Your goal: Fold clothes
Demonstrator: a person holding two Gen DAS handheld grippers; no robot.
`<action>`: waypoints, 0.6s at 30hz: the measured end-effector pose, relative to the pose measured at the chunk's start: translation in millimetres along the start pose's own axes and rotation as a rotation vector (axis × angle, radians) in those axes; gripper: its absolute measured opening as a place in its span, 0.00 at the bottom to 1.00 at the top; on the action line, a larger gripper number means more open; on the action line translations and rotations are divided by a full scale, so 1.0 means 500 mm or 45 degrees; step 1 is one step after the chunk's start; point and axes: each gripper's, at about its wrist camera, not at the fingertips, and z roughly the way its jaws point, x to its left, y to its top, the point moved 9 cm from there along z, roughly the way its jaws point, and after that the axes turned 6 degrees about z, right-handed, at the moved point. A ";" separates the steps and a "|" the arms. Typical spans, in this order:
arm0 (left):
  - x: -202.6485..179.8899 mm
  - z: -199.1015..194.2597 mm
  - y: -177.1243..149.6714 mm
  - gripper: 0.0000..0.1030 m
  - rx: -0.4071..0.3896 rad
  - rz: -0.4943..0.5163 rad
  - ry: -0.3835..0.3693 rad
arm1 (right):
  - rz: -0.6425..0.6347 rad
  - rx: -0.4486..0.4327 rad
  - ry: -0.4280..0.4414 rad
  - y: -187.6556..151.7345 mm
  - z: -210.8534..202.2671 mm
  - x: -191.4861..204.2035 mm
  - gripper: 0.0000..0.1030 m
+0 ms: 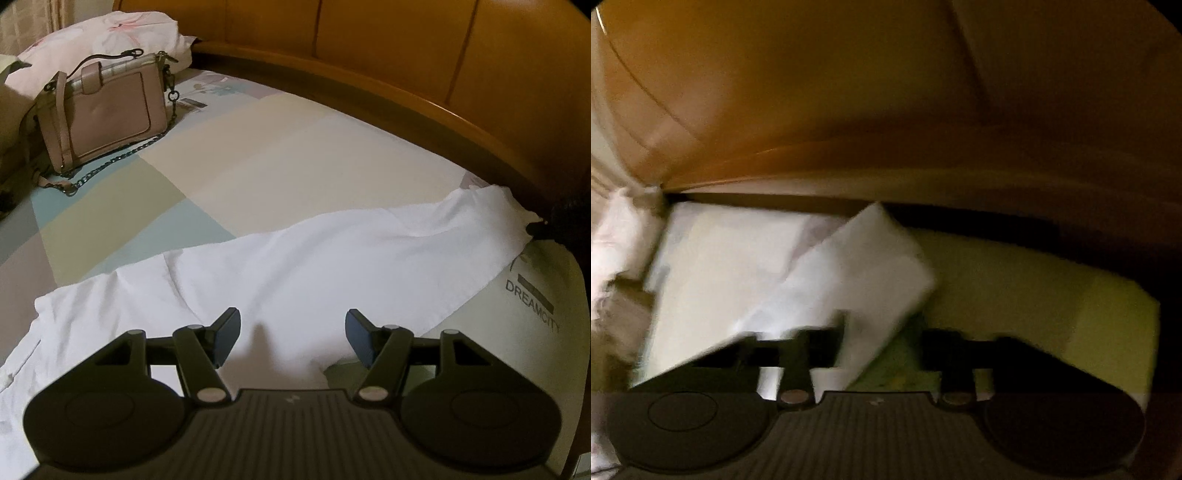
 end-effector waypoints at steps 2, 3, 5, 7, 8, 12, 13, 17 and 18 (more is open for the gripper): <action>0.001 0.000 0.000 0.62 0.001 -0.004 0.001 | -0.027 -0.025 -0.054 0.007 -0.007 -0.003 0.07; 0.002 0.000 0.000 0.62 0.002 -0.004 0.004 | -0.043 -0.038 -0.082 0.015 -0.012 -0.004 0.09; 0.006 0.000 0.001 0.62 0.003 -0.007 0.009 | -0.056 -0.050 -0.167 0.025 -0.019 -0.012 0.19; 0.011 0.000 0.006 0.62 -0.004 -0.008 0.014 | -0.042 -0.046 -0.256 0.007 -0.025 -0.028 0.30; 0.013 0.000 0.009 0.62 -0.010 -0.005 0.017 | -0.065 -0.046 -0.268 -0.001 -0.033 -0.021 0.30; 0.022 0.009 0.020 0.63 -0.021 0.027 0.054 | -0.484 -0.093 -0.260 -0.059 -0.057 0.097 0.62; 0.024 0.013 0.021 0.63 -0.018 0.031 0.066 | -0.579 -0.075 -0.212 -0.085 -0.051 0.135 0.66; 0.035 0.025 0.016 0.63 -0.002 -0.001 0.085 | -0.764 0.019 -0.049 -0.178 0.015 0.258 0.66; 0.036 0.026 0.013 0.63 0.000 -0.005 0.086 | -0.789 0.036 -0.053 -0.195 0.043 0.277 0.66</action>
